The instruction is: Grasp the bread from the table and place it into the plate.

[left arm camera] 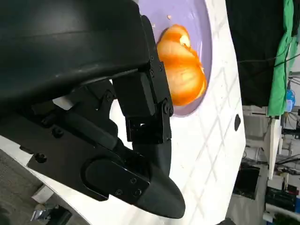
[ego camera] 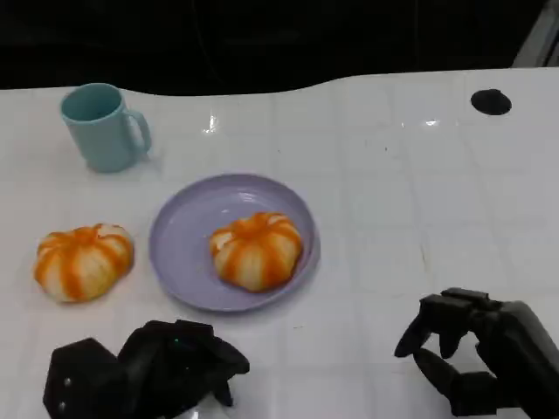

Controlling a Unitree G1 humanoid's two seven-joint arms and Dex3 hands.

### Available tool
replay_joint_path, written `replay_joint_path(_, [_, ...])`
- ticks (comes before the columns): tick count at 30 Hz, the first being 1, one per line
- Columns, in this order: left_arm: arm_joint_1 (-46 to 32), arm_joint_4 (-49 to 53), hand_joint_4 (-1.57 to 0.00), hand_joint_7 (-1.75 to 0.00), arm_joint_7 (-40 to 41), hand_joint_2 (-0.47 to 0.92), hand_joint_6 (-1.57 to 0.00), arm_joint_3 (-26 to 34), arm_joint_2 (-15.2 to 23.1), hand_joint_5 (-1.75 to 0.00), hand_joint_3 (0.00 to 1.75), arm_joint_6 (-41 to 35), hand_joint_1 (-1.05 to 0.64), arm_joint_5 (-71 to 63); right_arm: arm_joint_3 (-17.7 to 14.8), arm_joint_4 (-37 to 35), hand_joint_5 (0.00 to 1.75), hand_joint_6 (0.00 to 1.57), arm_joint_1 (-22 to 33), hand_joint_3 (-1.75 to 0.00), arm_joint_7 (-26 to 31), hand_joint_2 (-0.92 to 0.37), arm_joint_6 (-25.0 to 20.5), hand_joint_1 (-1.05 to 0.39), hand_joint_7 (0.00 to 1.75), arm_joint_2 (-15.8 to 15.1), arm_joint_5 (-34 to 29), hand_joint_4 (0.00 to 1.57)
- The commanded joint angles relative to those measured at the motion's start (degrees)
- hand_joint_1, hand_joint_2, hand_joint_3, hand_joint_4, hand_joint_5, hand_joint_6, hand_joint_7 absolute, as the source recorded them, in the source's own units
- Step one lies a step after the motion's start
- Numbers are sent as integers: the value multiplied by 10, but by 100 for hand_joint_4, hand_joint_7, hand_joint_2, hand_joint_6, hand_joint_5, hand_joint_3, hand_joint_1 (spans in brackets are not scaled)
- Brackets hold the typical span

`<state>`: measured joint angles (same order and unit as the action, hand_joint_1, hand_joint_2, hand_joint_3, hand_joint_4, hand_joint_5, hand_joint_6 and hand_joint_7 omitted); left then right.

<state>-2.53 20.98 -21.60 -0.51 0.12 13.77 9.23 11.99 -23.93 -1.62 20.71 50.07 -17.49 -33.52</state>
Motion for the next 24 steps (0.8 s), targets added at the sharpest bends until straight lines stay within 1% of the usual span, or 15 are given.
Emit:
replay_joint_path(1, [-6,-4,-90,-44,4,82,-147,2,9,-148,1,-2,-103,-4,-7,-13,175,78,2,-129,15,-40,-6,-29,143,-1,-5,83])
replay_joint_path(6, [-6,-1,-90,-44,0,83,-146,3,10,-148,1,0,-103,-2,-3,-15,175,76,2,-125,12,-44,-16,-32,150,0,-6,84])
replay_joint_path(15, [0,8,-90,-46,-2,82,-146,9,14,-149,1,0,-103,3,2,-16,175,76,-2,-125,30,-44,-41,-32,152,3,-31,86])
replay_joint_path(19, [3,11,-90,-46,-4,82,-146,12,16,-150,1,-1,-104,6,4,-14,175,76,-3,-126,26,-43,-52,-33,153,6,-28,87])
replay_joint_path(24, [3,13,-90,-46,-3,83,-145,11,17,-149,1,1,-104,5,7,-19,175,76,-6,-126,26,-43,-52,-32,154,4,-28,88])
